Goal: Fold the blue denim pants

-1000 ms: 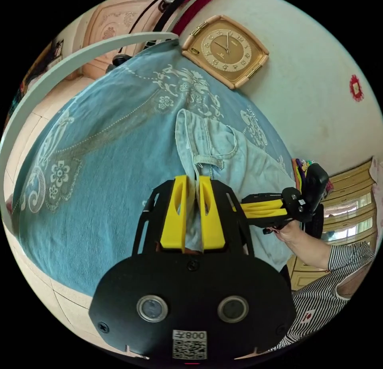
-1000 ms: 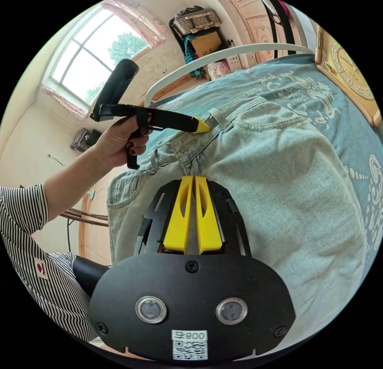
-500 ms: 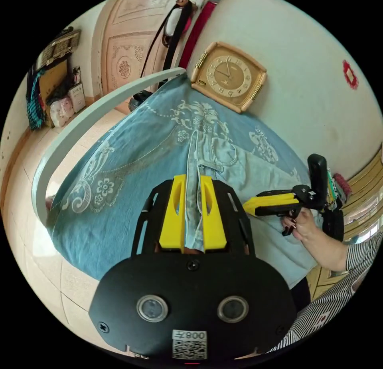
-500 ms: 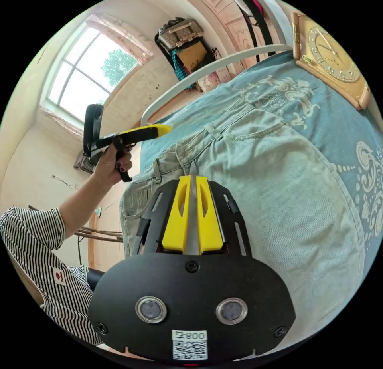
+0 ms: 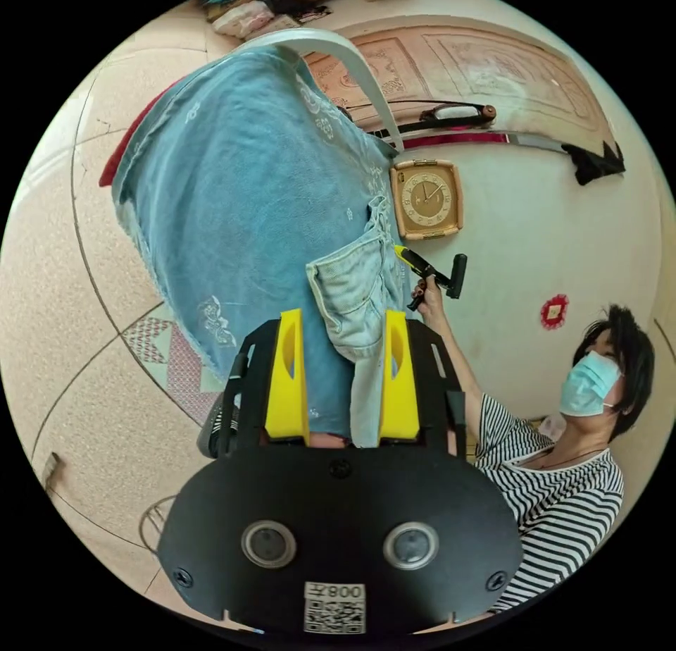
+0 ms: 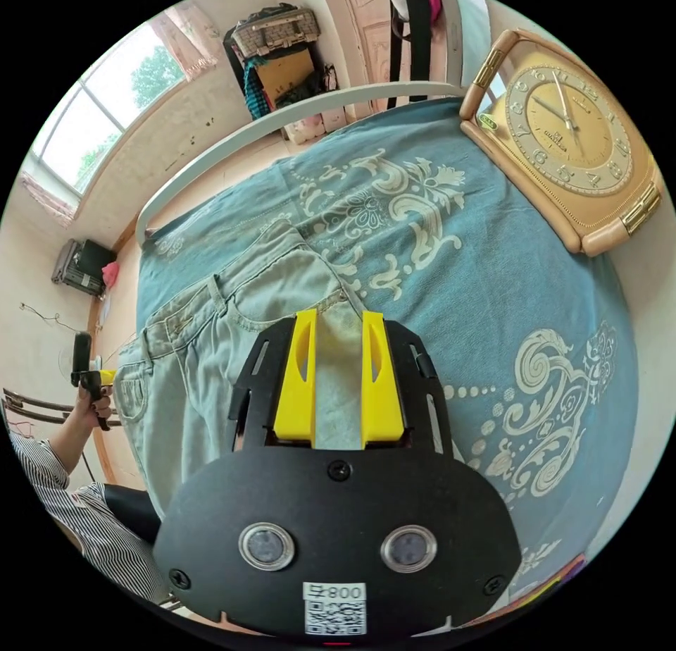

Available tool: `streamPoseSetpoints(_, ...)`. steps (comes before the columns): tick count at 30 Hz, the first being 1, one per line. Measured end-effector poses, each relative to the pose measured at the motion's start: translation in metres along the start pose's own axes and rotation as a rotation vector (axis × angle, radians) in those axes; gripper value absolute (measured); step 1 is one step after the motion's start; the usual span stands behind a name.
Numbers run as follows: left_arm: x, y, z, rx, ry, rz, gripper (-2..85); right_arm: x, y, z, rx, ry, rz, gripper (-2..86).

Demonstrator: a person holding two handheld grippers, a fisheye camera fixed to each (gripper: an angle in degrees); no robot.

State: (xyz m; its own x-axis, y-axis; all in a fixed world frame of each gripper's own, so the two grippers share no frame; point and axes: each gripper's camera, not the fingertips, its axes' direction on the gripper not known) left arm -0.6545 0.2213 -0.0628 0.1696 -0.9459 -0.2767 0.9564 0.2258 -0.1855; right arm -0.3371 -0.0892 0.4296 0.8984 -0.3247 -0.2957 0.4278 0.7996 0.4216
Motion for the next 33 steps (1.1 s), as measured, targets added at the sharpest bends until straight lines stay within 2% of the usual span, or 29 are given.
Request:
streamPoseSetpoints(5,-0.027,0.004,0.003,-0.003,0.034,-0.055,8.0,-0.005,-0.006,0.011,-0.036,0.027,0.005,6.6)
streamPoseSetpoints(6,-0.028,0.007,0.002,0.02,0.097,-0.039,6.6,-0.007,-0.005,0.01,-0.039,0.041,0.003,4.7)
streamPoseSetpoints(8,-0.021,0.008,-0.001,0.043,0.111,-0.007,5.4,-0.011,-0.001,0.008,-0.045,0.041,-0.007,3.2)
streamPoseSetpoints(10,0.0,0.006,-0.006,0.074,0.113,0.096,4.5,-0.013,0.003,-0.001,-0.027,0.029,0.003,2.5)
streamPoseSetpoints(14,0.053,0.008,-0.02,0.132,0.126,0.34,3.8,-0.023,0.018,-0.059,0.153,0.061,0.012,1.7)
streamPoseSetpoints(16,0.093,0.015,-0.031,0.159,0.047,0.527,3.7,-0.03,0.026,-0.086,0.235,0.108,0.015,1.5)
streamPoseSetpoints(18,0.11,0.02,-0.037,0.174,-0.016,0.608,3.9,-0.033,0.032,-0.105,0.317,0.161,0.036,1.5)
streamPoseSetpoints(20,0.11,0.019,-0.037,0.17,-0.077,0.607,4.3,-0.029,0.026,-0.09,0.276,0.166,0.062,1.6)
streamPoseSetpoints(24,0.055,0.009,-0.017,0.089,-0.255,0.361,6.2,-0.022,0.013,-0.008,-0.02,0.2,0.103,1.8)
streamPoseSetpoints(26,0.044,0.013,-0.02,0.09,-0.28,0.296,6.7,-0.022,0.022,-0.009,0.023,0.211,0.13,1.9)
streamPoseSetpoints(29,0.06,0.02,-0.041,0.188,-0.315,0.312,7.4,-0.019,0.045,-0.036,0.144,0.156,0.163,2.5)
streamPoseSetpoints(33,0.109,-0.001,-0.04,0.19,-0.301,0.448,8.8,-0.06,0.102,-0.059,0.276,-0.012,0.051,6.1)
